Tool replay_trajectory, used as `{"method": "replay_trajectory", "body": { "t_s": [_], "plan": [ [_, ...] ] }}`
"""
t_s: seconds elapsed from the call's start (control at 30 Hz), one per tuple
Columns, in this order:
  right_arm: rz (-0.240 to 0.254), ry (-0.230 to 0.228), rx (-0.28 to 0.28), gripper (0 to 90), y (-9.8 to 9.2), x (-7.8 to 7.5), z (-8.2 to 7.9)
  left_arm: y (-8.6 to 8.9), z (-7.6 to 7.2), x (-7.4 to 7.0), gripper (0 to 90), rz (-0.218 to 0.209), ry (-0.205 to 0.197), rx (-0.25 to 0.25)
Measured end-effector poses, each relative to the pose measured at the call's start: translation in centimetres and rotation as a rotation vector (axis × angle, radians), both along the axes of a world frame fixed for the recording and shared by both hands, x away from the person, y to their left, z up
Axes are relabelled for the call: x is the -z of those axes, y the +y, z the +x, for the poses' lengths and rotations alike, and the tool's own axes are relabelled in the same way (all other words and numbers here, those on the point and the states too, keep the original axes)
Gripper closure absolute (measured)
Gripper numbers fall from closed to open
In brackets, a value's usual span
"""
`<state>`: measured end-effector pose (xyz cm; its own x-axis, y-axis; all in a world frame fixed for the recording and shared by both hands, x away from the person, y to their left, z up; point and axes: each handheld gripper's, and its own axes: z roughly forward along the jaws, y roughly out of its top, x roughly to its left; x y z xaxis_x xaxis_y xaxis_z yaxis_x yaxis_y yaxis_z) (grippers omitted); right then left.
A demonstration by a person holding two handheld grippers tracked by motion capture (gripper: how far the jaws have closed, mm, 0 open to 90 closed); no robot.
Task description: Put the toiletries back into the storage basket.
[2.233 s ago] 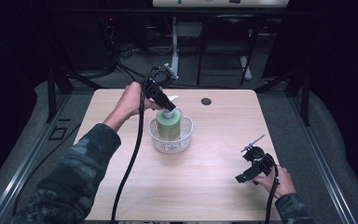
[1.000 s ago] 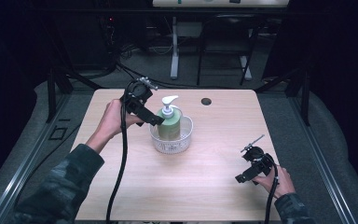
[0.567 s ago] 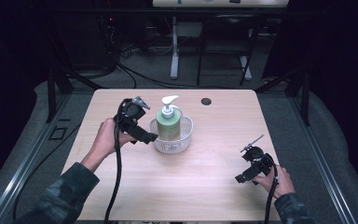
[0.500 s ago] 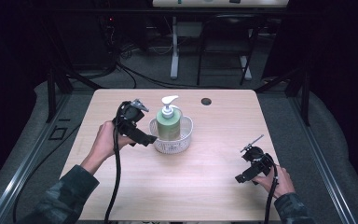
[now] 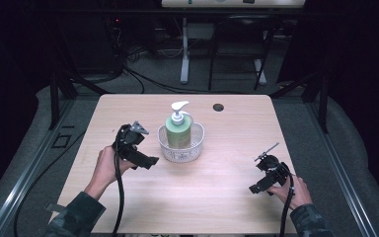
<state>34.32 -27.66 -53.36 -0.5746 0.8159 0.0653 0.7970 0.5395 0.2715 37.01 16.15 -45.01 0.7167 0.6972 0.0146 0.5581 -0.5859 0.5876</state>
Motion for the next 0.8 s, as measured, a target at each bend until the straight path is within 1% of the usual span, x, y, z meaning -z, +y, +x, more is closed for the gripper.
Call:
{"method": "replay_trajectory", "body": {
  "t_s": [0.07, 0.17, 0.23, 0.3, 0.37, 0.47, 0.6, 0.8],
  "plan": [
    [-0.001, 0.002, 0.007, 0.0, 0.0, 0.0, 0.0, 0.3, -0.1, 0.7, 0.0, -0.015, 0.007, -0.013],
    [-0.003, 0.000, 0.005, 0.0, 0.0, 0.1, 0.0, 0.7, -0.4, 1.6, 0.0, -0.012, -0.010, -0.034],
    [-0.004, -0.003, 0.003, 0.0, 0.0, 0.1, 0.0, 0.8, -0.4, 2.0, 0.0, -0.005, -0.002, -0.031],
    [-0.005, -0.001, 0.001, 0.0, 0.0, 0.1, 0.1, 1.2, -0.4, 2.3, 0.0, -0.020, -0.002, -0.042],
    [-0.006, -0.002, -0.001, 0.0, 0.0, 0.1, 0.1, 1.5, -0.4, 2.7, 0.0, -0.032, 0.004, -0.051],
    [-0.005, 0.001, 0.001, 0.0, 0.0, 0.2, 0.1, 2.1, -0.3, 3.4, 0.0, -0.030, 0.018, -0.058],
    [-0.005, -0.004, 0.000, 0.0, 0.0, 0.1, 0.1, 2.6, -0.1, 4.1, 0.0, -0.050, 0.034, -0.069],
    [-0.007, -0.005, -0.004, 0.0, 0.0, 0.1, 0.1, 2.8, -0.1, 4.8, 0.0, -0.037, 0.037, -0.069]
  ]
}}
